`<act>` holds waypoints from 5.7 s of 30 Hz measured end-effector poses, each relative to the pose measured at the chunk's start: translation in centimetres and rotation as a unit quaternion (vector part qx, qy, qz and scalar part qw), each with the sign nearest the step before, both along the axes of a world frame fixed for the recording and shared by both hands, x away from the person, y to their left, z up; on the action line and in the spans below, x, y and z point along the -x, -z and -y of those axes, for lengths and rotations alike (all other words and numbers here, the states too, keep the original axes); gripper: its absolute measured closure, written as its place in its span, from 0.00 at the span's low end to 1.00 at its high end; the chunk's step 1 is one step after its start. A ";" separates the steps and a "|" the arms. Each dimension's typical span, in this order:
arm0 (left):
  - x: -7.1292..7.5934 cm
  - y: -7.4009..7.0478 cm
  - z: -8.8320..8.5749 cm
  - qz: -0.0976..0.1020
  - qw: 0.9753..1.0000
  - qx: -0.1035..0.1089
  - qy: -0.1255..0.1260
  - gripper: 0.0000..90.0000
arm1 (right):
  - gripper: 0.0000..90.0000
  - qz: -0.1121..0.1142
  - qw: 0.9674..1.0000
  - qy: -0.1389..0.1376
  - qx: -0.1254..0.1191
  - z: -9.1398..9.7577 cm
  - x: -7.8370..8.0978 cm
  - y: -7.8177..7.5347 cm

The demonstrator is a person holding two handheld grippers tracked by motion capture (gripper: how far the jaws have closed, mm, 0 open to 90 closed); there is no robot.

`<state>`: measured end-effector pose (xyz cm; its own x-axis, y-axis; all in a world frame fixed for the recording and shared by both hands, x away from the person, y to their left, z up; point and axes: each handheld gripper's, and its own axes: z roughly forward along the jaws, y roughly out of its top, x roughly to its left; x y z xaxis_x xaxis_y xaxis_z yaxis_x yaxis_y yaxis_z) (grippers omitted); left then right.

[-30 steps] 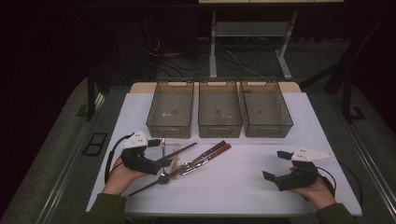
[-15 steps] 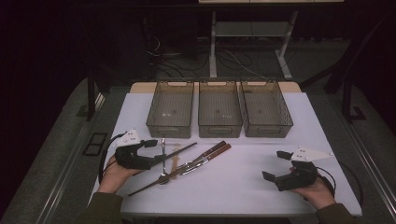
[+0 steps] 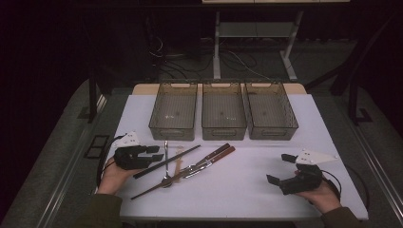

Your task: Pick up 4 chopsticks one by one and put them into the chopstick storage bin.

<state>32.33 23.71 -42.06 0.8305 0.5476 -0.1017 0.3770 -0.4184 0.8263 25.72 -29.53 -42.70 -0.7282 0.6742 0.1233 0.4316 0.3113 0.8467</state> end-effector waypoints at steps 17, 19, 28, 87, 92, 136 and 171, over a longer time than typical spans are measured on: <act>-0.3 1.1 -0.6 -0.032 0.999 -0.005 -0.003 0.84 | 0.01 0.002 1.000 0.000 0.004 0.0 0.0 0.0; -0.3 1.2 -0.4 -0.034 0.999 -0.010 -0.001 0.84 | 0.01 0.001 1.000 0.000 0.004 0.0 0.0 0.0; -0.4 1.7 0.1 -0.040 0.998 -0.037 0.007 0.88 | 0.01 0.002 1.000 0.000 0.005 0.0 0.0 0.0; -0.8 2.7 0.8 -0.046 0.995 -0.082 0.025 0.91 | 0.01 0.000 1.000 -0.001 0.005 -0.1 0.0 0.1; -0.8 2.7 0.8 -0.045 0.995 -0.083 0.026 0.91 | 0.01 0.001 1.000 -0.001 0.005 -0.1 0.0 0.1; -0.5 2.3 0.8 -0.022 0.996 -0.078 0.036 0.95 | 0.01 0.000 1.000 -0.002 0.008 -0.1 0.0 0.1; 1.0 -1.0 2.6 -0.006 1.000 -0.016 0.005 0.95 | 0.01 -0.007 1.000 -0.001 0.010 -0.4 -0.1 0.4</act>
